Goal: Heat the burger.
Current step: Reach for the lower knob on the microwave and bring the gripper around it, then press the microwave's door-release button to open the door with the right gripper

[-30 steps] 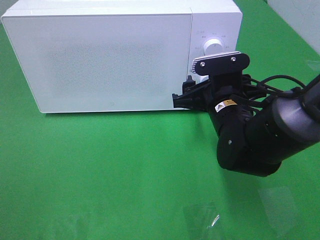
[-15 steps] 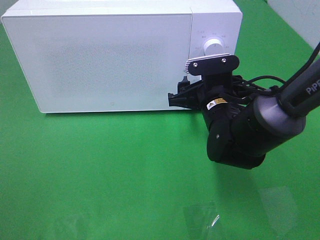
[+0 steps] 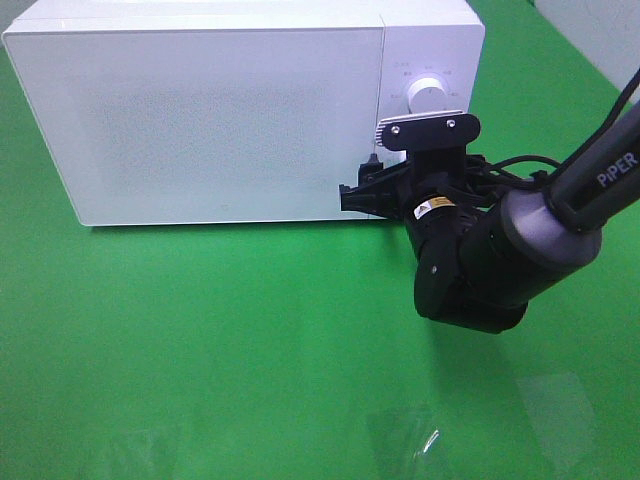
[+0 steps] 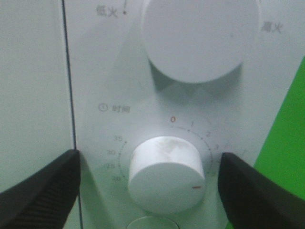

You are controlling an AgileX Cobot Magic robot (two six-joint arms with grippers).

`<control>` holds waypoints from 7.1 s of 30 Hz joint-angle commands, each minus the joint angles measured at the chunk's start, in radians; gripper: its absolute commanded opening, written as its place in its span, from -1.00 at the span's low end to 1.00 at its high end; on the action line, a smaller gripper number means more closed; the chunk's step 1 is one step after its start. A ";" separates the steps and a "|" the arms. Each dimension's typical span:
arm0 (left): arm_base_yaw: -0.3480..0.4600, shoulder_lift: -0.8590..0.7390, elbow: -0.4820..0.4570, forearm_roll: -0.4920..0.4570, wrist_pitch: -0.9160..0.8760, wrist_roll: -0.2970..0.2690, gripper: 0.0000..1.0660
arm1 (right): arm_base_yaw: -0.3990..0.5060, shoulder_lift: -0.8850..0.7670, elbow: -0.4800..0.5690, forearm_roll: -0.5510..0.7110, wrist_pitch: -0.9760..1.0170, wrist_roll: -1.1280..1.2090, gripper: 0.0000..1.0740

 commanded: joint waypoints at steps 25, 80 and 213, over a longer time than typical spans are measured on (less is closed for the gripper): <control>0.002 -0.004 0.001 -0.001 -0.001 0.002 0.90 | -0.011 -0.019 -0.013 -0.020 -0.070 -0.039 0.15; 0.002 -0.004 0.001 -0.001 -0.001 0.002 0.90 | -0.011 -0.025 -0.013 -0.430 -0.212 1.688 -1.00; 0.002 -0.004 0.001 0.000 -0.001 0.003 0.90 | -0.281 -1.546 0.183 -0.796 2.002 0.331 0.39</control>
